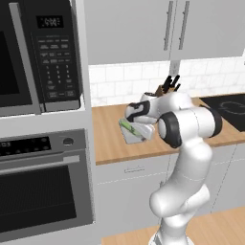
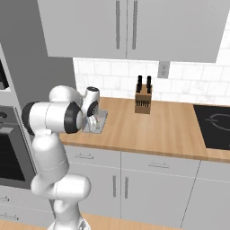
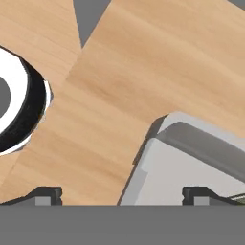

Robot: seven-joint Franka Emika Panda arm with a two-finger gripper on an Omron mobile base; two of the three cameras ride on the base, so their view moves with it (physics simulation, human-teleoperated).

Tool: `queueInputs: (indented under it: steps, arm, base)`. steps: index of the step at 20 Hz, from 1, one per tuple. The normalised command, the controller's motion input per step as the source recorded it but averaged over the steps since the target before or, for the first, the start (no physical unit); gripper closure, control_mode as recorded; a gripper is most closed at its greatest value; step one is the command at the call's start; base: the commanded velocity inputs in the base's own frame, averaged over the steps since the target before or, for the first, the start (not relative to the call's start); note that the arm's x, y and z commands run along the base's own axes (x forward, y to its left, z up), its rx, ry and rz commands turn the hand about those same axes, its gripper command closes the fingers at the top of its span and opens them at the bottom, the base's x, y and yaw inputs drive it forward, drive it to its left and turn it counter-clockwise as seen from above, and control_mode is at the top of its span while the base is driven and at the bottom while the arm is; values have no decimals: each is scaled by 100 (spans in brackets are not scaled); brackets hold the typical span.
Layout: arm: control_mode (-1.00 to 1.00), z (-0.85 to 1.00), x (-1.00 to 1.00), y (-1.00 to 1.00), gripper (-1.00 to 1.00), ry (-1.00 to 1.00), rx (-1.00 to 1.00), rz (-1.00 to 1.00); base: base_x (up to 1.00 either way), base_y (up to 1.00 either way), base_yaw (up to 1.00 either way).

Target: Take the meat container that has the fish and place it on the second highest rack of the freezer. Then take the vegetable container that has the garlic and corn and place it on the highest rack of the freezer.

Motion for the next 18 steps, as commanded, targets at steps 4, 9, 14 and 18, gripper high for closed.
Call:
queueInputs:
  steps: [4,9,14,18]
  arm:
    - [-100,-37,34,10,-100,4,-2,-9]
    - [-100,-43,28,13,100,3,-1,-7]
    - [-100,-54,2,34,100,0,-1,-7]
    - [-100,-31,-11,21,100,-2,0,-6]
  base:
    - [0,0,0]
    - [0,0,0]
    - [0,0,0]
    - [0,0,0]
